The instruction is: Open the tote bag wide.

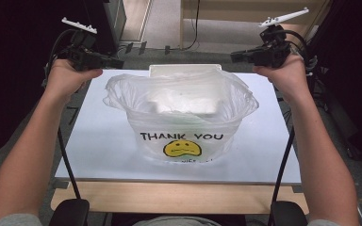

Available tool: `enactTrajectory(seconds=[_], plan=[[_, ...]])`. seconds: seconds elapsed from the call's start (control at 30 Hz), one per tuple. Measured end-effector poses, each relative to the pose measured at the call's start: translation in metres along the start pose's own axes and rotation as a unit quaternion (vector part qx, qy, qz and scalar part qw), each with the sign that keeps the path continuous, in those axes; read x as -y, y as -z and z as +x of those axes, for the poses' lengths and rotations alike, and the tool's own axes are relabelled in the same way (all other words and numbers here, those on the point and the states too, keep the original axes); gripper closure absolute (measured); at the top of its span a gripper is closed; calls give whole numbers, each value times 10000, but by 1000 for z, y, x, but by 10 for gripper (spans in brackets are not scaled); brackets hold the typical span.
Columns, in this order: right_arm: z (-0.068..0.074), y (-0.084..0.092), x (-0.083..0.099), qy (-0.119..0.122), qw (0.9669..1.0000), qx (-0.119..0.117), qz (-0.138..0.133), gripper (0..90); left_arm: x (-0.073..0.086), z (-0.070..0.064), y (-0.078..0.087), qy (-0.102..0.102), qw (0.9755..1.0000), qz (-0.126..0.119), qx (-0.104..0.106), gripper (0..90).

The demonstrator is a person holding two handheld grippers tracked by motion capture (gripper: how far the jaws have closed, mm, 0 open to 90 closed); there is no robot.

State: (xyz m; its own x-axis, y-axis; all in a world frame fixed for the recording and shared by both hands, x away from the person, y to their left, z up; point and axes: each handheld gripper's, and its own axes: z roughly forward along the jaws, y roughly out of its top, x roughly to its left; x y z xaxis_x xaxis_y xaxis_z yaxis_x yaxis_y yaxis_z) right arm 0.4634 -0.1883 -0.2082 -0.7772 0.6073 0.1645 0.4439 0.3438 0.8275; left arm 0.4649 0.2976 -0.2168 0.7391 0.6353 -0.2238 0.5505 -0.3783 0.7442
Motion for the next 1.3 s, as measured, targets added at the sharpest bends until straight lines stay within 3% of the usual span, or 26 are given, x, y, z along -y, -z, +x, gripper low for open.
enactTrajectory(seconds=[0.07,0.1,0.27,0.37,0.47,0.7,0.83,0.93,1.0,1.3], plan=[[7,-4,-6,92,9999,-76,31,897,-5,-5,-2,-34,10000,25,14,881],[13,-9,-11,86,9997,-235,-25,897,-10,-9,-6,-41,9999,-3,92,881],[29,-19,-22,342,9988,-338,10,900,-14,-18,-16,-96,9998,84,172,884],[50,-31,-36,508,9981,-231,257,900,-18,-27,-25,-156,9995,112,265,883],[62,-43,-43,590,9972,-320,326,900,-21,-31,-27,-205,9993,128,277,885],[80,-64,-47,751,9949,-612,269,900,-35,-48,-35,-350,9983,159,427,884],[90,-78,-45,791,9936,-744,319,900,-40,-62,-54,-411,9976,243,497,883],[90,-92,-36,777,9923,-849,456,900,-36,-63,-68,-204,9974,311,622,864],[87,-96,-30,704,9923,-858,544,900,-31,-63,-77,-200,9972,406,594,870],[74,-99,0,605,9946,-489,692,900,-3,-68,-94,-200,9972,585,423,865]])
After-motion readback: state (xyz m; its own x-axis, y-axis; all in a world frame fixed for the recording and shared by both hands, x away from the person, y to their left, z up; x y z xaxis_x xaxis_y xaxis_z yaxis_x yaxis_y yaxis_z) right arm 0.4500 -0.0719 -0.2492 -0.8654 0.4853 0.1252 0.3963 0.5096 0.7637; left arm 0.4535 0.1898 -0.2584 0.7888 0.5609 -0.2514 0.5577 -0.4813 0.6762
